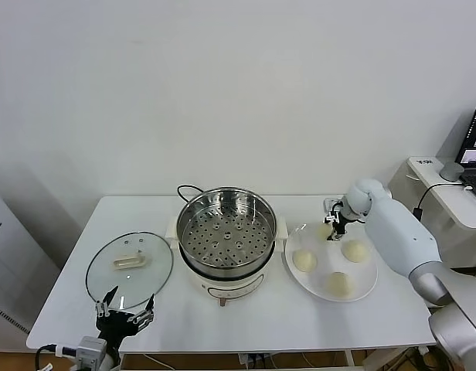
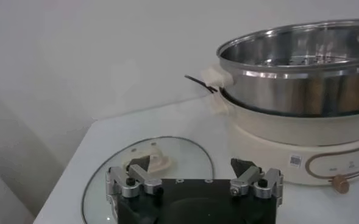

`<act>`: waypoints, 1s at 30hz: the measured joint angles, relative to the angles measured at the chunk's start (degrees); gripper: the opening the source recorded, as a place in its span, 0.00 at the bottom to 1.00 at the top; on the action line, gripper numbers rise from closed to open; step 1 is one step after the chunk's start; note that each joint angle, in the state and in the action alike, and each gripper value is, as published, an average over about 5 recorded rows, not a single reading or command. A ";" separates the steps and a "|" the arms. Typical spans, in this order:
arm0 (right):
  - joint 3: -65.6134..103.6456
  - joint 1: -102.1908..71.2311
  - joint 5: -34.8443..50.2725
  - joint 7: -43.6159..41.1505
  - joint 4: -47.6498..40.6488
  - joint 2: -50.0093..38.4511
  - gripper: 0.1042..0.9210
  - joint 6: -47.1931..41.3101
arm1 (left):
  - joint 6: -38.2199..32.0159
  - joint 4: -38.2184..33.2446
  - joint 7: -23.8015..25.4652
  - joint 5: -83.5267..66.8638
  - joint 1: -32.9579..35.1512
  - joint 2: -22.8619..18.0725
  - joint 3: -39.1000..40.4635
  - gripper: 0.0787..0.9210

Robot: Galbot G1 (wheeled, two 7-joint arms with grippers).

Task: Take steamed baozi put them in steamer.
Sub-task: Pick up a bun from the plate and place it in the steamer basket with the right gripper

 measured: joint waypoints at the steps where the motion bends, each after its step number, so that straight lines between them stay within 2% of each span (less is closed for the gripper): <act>1: -1.15 1.07 1.31 -0.46 0.38 -0.20 0.56 -0.13 | 0.01 0.05 -0.10 0.00 -0.08 -0.03 0.07 0.88; 9: -14.40 14.52 16.23 -5.19 -0.14 1.61 0.56 1.09 | -0.28 0.07 -1.22 0.12 -0.39 -0.02 -0.19 0.88; 19: -29.52 27.95 32.27 -8.91 -6.37 10.45 0.56 10.45 | -0.54 -0.13 -2.54 -1.19 -0.49 0.25 -0.37 0.88; 24: -35.14 31.12 36.92 -9.41 -7.60 14.54 0.57 18.11 | -0.61 -0.51 -2.95 -1.63 -0.47 -0.04 -0.36 0.88; 30: -39.23 32.79 37.92 -9.00 -7.82 18.54 0.57 29.72 | -0.64 -0.53 -3.29 -2.05 -0.19 -0.09 -0.76 0.88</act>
